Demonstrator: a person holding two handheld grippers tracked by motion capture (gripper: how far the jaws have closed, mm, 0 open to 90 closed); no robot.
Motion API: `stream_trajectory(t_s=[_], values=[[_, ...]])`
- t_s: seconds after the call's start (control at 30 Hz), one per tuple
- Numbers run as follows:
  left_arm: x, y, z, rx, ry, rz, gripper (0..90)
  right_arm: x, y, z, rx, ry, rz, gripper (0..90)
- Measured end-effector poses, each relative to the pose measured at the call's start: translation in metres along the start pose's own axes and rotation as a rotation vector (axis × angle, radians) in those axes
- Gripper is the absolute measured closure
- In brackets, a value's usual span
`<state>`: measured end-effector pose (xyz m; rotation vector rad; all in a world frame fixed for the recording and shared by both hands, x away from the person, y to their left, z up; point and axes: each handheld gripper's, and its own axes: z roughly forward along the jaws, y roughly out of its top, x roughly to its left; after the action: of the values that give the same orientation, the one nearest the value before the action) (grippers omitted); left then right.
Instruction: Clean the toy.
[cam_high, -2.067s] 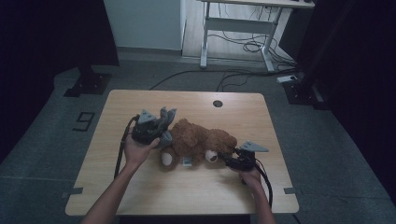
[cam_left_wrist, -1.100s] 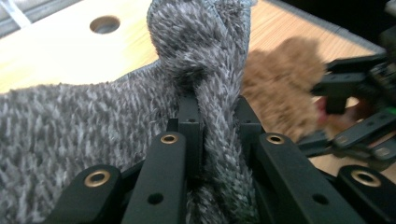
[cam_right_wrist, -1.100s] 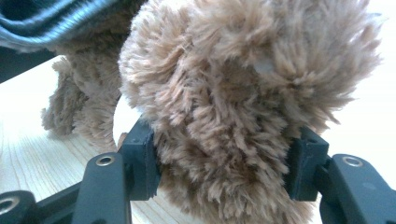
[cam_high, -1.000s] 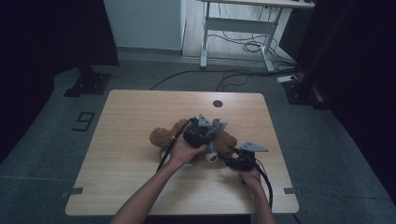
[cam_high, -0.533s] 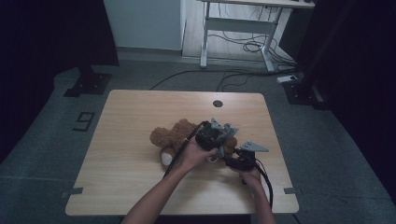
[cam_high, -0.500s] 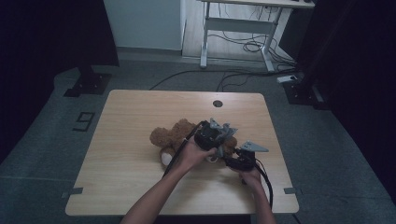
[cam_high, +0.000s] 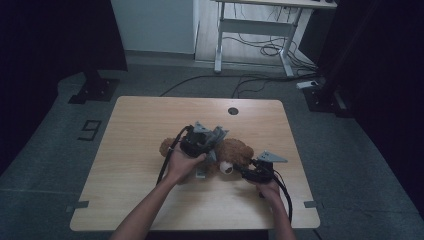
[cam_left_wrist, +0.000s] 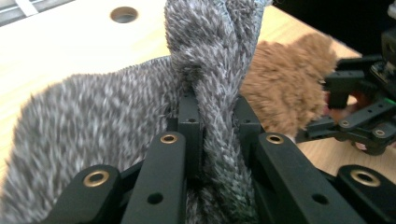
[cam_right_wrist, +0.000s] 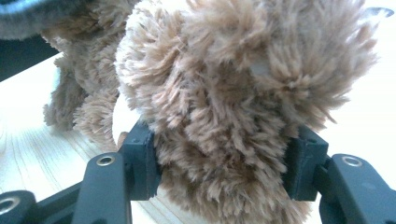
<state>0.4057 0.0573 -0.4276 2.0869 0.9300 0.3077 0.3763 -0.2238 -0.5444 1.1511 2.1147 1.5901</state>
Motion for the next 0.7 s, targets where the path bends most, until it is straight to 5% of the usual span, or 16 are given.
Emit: stream_trajectory(t_s=[0.13,0.23,0.3,0.5,0.6,0.7], values=[[0.019,-0.002,-0.016,-0.022,0.039,-0.044,78.0,0.000,0.000,0.000,-0.004,-0.001,0.004,40.9],[0.037,-0.012,-0.023,0.009,0.082,-0.074,78.1,0.000,0.000,0.000,0.000,-0.002,0.000,40.9],[0.050,-0.030,-0.021,0.036,0.081,-0.107,78.2,-0.001,0.000,0.000,0.000,0.001,0.007,40.9],[0.069,-0.063,-0.032,0.007,0.108,-0.158,78.2,0.000,0.000,0.000,-0.002,0.001,-0.003,40.9],[0.075,-0.067,-0.040,0.014,0.118,-0.179,78.2,0.000,0.000,0.000,-0.002,0.000,-0.002,40.9],[0.071,-0.055,-0.048,0.004,0.143,-0.146,78.2,0.000,0.000,0.001,-0.003,0.001,0.002,41.0]])
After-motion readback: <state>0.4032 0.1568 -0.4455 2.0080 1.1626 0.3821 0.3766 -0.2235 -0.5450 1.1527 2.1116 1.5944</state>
